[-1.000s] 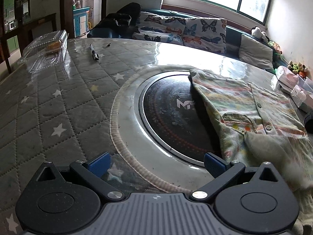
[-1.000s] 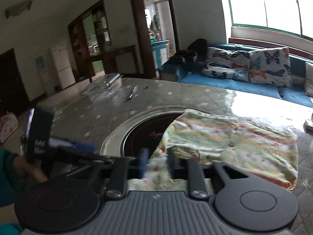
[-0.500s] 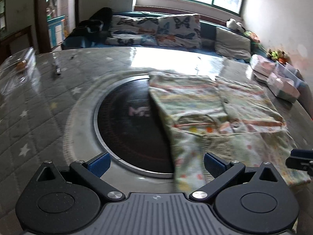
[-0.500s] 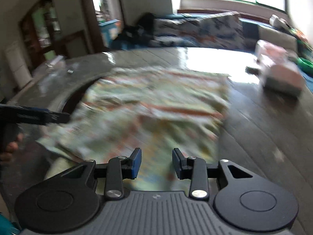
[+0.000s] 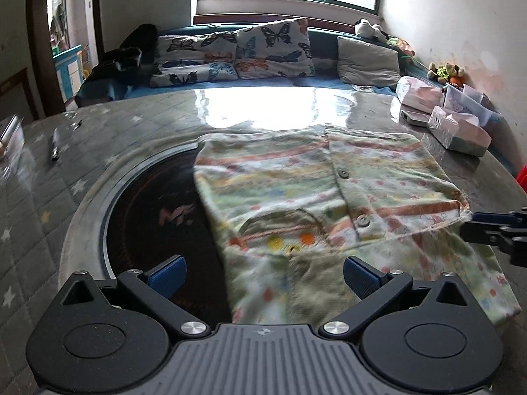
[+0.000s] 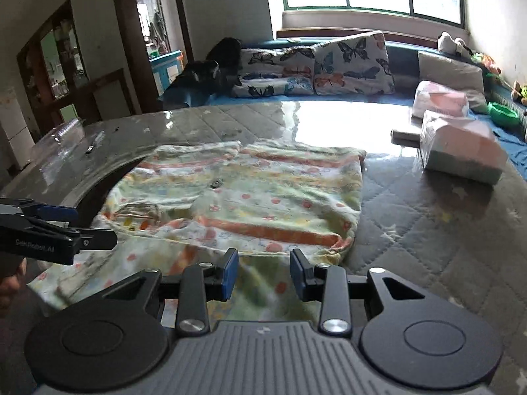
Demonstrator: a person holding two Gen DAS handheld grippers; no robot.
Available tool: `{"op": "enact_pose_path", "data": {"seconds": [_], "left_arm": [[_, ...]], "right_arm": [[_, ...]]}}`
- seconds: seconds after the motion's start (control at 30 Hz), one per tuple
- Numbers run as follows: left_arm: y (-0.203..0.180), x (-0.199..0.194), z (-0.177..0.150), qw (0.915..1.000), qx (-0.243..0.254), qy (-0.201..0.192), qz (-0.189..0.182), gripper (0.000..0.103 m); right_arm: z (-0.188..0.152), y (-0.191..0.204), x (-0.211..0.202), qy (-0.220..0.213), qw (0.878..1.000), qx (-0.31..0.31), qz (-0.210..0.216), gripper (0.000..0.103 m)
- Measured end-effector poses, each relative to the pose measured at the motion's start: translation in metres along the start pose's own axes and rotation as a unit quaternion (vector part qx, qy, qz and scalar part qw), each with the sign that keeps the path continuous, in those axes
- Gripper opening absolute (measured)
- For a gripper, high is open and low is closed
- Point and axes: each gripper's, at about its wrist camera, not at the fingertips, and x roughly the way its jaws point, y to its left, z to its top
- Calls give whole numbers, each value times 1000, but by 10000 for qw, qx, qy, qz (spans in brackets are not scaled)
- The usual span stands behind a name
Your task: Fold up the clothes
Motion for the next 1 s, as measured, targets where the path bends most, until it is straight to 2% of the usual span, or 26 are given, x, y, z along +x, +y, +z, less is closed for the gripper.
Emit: {"op": "enact_pose_path", "data": {"seconds": [0.17,0.27,0.33,0.5,0.6,0.77,1.0], "left_arm": [[-9,20,0,9996,247,92,63,103],[-10,27,-3,9993,338,155,54,103],[-10,25,-2,9993,321,158,64,103],[-13,8,5,9997,225,-20,-121,103],[-22,8,3,9989,396,3,-248,103],[-28,18,-7,9981,587,138,-158,103],[-22,2,-19,9975,681,99,-182,103]], "right_arm": [[-6,-13,9,125,9998,166,-37,34],[-4,-10,4,97,9999,30,-120,36],[0,-5,1,49,9999,-64,-111,40],[7,18,3,-26,9992,-353,178,41],[5,32,15,91,9982,-507,312,42],[0,51,19,142,9953,-919,279,47],[-22,51,-4,283,9930,-1113,259,48]]}}
